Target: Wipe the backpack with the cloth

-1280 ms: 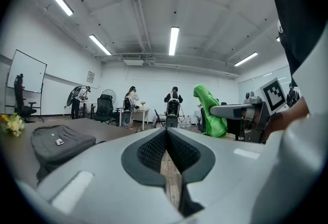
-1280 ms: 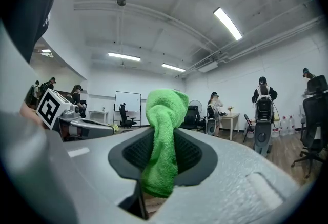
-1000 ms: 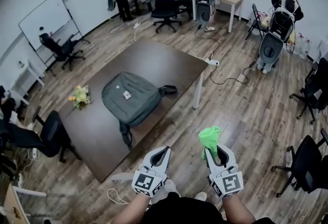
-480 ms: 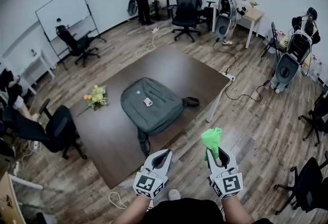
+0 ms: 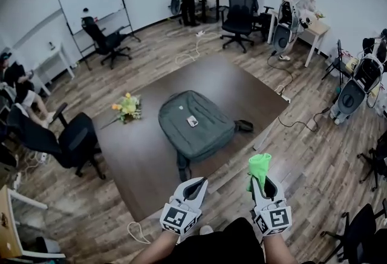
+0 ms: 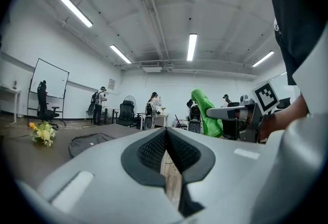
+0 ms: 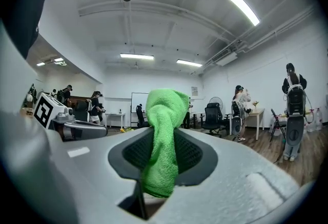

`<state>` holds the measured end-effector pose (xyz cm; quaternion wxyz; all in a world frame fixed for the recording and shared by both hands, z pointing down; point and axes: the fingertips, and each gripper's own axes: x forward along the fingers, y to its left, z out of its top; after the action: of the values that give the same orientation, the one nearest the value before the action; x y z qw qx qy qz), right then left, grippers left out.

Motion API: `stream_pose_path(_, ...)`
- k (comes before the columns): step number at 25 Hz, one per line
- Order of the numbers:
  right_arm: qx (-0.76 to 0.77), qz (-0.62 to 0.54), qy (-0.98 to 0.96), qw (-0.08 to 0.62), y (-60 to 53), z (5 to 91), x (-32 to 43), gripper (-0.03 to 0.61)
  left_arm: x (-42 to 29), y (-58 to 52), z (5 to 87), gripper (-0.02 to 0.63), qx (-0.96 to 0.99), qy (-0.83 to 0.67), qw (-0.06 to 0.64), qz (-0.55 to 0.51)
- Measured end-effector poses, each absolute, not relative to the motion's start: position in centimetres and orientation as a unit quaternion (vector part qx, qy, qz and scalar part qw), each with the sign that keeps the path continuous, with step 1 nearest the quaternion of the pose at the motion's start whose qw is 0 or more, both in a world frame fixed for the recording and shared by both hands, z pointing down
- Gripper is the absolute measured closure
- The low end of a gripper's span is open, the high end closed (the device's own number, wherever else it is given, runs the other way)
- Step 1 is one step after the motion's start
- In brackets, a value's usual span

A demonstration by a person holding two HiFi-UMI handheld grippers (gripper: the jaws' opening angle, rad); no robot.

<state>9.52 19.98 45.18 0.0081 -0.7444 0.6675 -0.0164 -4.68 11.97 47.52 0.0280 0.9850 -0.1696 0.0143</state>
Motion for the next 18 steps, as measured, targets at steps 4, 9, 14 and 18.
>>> stream_pose_path(4, -0.732, -0.015, 0.681, 0.001, 17.6, 44.9, 8.8, 0.472, -5.5, 10.3, 47.9, 0.597, 0.983, -0.183, 0.028, 0.01)
stream_pose_path(9, -0.712, -0.013, 0.702, 0.001, 14.4, 44.9, 8.3, 0.472, -5.9, 8.3, 47.9, 0.597, 0.98, -0.198, 0.03, 0.01)
stream_pose_path(14, -0.689, -0.01, 0.724, 0.0, 11.0, 44.8, 8.3, 0.472, -5.6, 6.2, 47.6, 0.597, 0.975, -0.221, 0.03, 0.013)
stream_pose_path(18, -0.671, -0.01, 0.742, 0.0, 8.4, 44.7, 8.8, 0.472, -5.3, 4.2, 48.1, 0.597, 0.969, -0.243, 0.032, 0.02)
